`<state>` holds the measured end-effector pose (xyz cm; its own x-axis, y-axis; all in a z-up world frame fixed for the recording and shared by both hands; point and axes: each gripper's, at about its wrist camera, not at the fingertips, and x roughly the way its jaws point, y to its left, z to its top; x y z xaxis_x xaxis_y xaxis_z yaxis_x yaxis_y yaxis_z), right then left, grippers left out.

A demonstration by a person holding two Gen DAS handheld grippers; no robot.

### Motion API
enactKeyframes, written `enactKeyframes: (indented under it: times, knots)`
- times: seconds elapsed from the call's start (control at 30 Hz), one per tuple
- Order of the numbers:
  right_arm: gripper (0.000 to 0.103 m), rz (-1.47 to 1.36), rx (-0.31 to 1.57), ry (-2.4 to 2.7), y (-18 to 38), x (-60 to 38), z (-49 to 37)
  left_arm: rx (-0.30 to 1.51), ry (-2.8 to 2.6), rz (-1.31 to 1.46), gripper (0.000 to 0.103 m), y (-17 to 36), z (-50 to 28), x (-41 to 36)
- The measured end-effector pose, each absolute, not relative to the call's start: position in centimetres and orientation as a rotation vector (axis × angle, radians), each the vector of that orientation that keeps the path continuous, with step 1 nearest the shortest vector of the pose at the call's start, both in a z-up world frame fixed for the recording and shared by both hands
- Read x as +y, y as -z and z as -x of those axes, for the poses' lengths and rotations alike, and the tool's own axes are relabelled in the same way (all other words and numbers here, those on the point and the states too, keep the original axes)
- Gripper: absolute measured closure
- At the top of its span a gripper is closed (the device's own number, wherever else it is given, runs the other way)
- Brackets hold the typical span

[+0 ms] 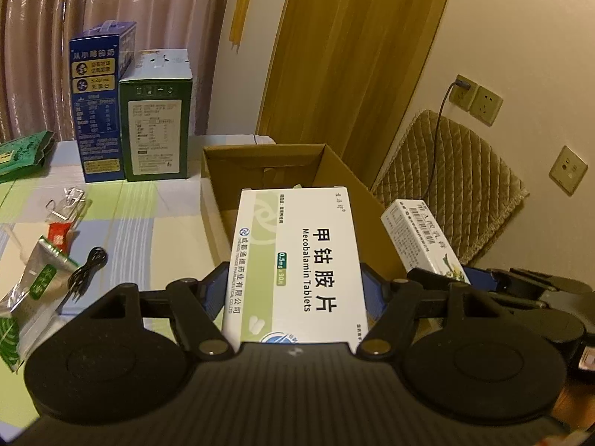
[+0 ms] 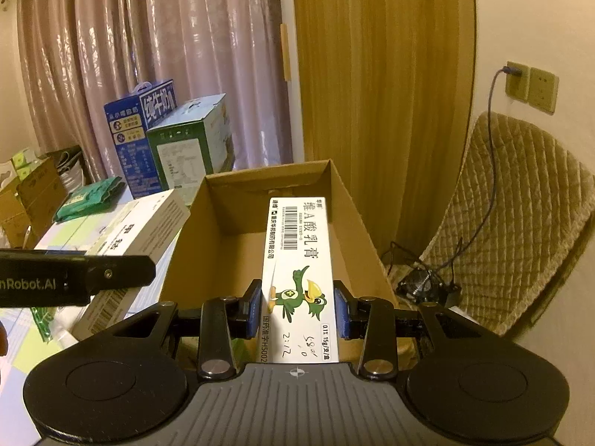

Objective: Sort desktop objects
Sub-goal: 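Open the left gripper over the box while the right gripper releases the ointment box inside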

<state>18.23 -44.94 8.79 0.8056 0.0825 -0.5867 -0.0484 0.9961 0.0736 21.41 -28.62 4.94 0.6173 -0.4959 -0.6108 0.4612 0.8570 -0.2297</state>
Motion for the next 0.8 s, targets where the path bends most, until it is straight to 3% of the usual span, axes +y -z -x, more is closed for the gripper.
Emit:
enactKeyframes:
  times: [0.8]
  knots:
    - [0.068, -0.091, 0.692, -0.071, -5.9, -47.9, -24.6, 0.793, 0.561, 0.203, 0.036, -0.5, -28.5, -32.2]
